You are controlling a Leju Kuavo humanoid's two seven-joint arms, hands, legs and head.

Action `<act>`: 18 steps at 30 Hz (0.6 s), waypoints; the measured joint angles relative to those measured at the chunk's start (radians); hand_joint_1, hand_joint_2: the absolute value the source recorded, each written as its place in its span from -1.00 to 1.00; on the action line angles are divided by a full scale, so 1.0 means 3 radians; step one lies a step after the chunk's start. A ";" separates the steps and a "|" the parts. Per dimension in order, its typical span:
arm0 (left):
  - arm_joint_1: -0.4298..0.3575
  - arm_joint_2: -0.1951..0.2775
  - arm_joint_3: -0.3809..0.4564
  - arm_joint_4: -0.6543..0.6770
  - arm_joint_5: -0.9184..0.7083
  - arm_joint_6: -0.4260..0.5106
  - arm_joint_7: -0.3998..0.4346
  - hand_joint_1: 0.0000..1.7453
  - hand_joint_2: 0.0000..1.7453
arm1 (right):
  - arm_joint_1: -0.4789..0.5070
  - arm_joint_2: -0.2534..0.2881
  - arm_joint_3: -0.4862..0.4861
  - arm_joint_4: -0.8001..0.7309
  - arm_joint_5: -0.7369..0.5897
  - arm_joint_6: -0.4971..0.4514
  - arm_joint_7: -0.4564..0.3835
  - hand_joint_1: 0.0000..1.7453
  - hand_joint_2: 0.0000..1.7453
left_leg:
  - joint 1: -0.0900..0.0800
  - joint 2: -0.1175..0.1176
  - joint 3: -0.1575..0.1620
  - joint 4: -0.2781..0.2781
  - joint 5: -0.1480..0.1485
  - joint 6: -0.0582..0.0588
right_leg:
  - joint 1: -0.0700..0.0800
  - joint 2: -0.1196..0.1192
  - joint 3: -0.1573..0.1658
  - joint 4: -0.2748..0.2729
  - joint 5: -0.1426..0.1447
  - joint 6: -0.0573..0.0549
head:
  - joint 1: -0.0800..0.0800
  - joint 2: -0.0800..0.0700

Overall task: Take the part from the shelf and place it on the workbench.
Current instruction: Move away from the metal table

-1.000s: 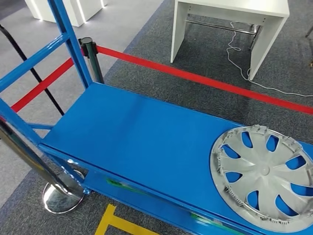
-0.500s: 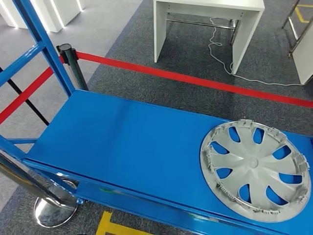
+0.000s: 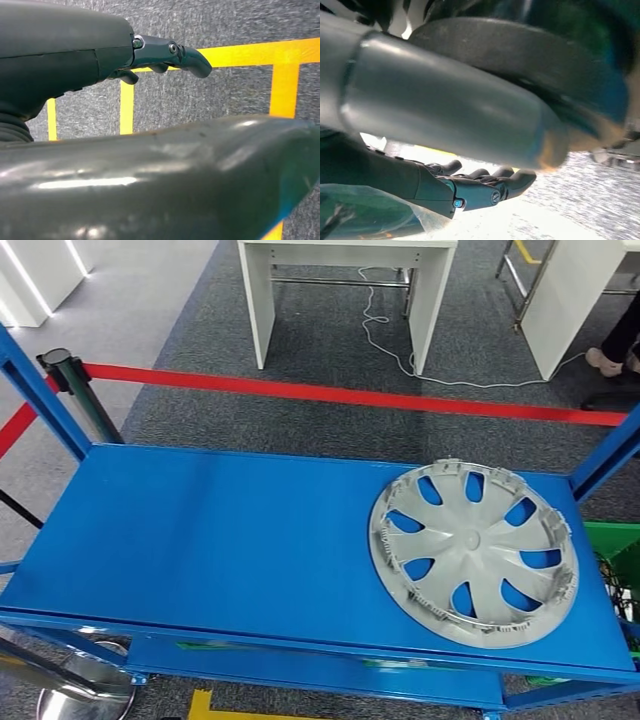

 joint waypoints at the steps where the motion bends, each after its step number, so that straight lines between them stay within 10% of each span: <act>1: -0.0003 0.0000 0.0000 0.0000 0.0000 0.0000 -0.0007 -1.00 -1.00 | -0.0002 0.0000 -0.0001 0.0000 0.0000 0.0001 0.0004 -1.00 -1.00 | 0.0000 0.0026 0.0010 -0.0002 -0.0005 -0.0016 | -0.0003 0.0038 -0.0002 -0.0009 0.0009 -0.0014 | -0.0002 0.0000; 4: -0.0014 -0.0004 0.0001 -0.0001 0.0002 0.0002 -0.0029 -1.00 -1.00 | 0.0008 0.0000 -0.0004 0.0001 0.0003 -0.0004 0.0024 -1.00 -1.00 | 0.0017 -0.0086 -0.0017 0.0129 -0.0123 -0.0071 | -0.0029 0.0134 0.0016 -0.0030 0.0029 -0.0061 | -0.0014 0.0001; 8: -0.0004 -0.0008 0.0004 -0.0001 0.0005 0.0003 -0.0035 -1.00 -1.00 | 0.0004 0.0001 -0.0016 0.0001 0.0005 -0.0010 0.0045 -1.00 -1.00 | 0.0031 -0.0315 -0.0384 0.0889 -0.0439 -0.0103 | -0.0036 0.0299 0.0029 -0.0034 0.0039 -0.0092 | -0.0031 0.0000; 10: 0.0005 -0.0009 0.0006 0.0000 0.0006 0.0004 -0.0033 -1.00 -1.00 | 0.0007 0.0000 -0.0022 0.0001 0.0015 -0.0010 0.0056 -1.00 -1.00 | 0.0031 -0.0326 -0.0415 0.0857 -0.0299 -0.0093 | -0.0036 0.0389 0.0042 -0.0033 0.0035 -0.0094 | -0.0033 0.0000; 13: -0.0010 -0.0009 0.0014 0.0000 0.0009 0.0007 -0.0029 -1.00 -1.00 | 0.0020 0.0001 -0.0024 0.0001 0.0054 -0.0033 0.0059 -1.00 -1.00 | 0.0028 -0.0380 -0.0206 0.0237 0.0085 -0.0053 | -0.0029 0.0473 0.0063 -0.0026 0.0023 -0.0081 | -0.0037 0.0000; 18: -0.0026 -0.0016 0.0042 0.0000 0.0021 0.0017 -0.0023 -1.00 -1.00 | 0.0040 0.0001 -0.0024 0.0001 0.0084 -0.0075 0.0055 -1.00 -1.00 | 0.0021 -0.0397 -0.0157 0.0012 0.0174 0.0014 | -0.0033 0.0460 0.0016 -0.0008 0.0000 0.0014 | -0.0036 0.0001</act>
